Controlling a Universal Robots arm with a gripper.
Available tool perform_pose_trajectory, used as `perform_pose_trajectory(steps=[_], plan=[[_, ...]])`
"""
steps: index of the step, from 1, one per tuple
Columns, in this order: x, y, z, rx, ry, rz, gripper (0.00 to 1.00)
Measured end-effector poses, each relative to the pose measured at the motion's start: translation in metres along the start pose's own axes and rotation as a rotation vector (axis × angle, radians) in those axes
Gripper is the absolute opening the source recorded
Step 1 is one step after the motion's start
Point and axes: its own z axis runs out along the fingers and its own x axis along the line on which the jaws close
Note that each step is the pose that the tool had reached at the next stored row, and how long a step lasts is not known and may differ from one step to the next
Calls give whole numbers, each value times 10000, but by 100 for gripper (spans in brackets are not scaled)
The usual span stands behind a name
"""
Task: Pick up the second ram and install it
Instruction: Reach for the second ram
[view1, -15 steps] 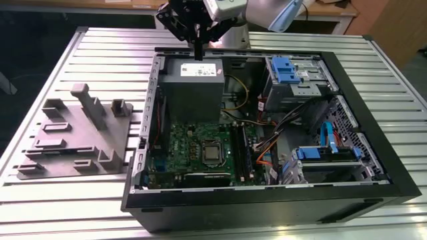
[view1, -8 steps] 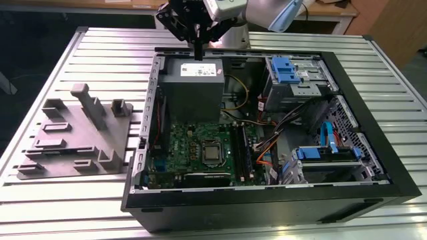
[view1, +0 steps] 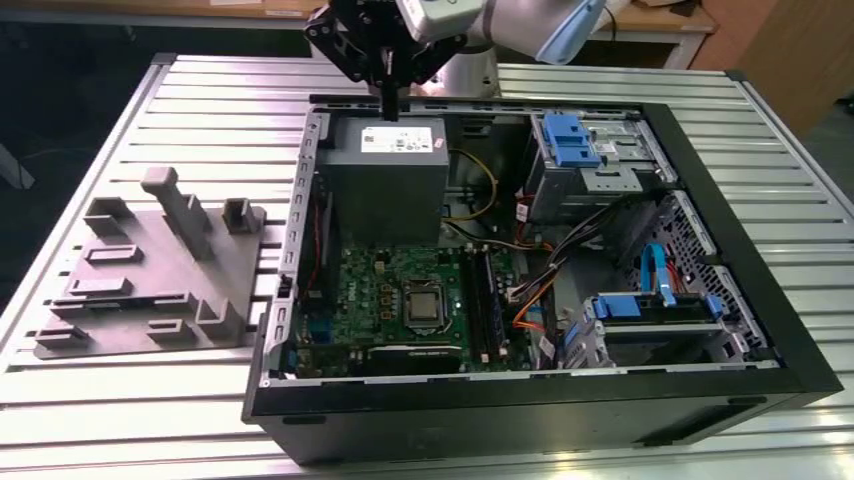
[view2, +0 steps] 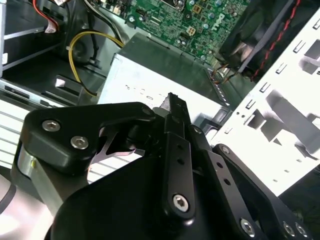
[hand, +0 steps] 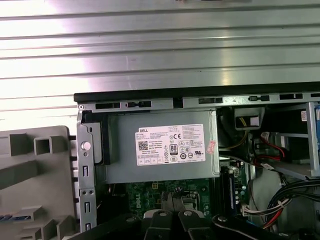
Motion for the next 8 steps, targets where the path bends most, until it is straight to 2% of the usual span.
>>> perform_pose_trajectory(steps=[8], plan=[[130, -10, 0, 1, 0, 0, 10]])
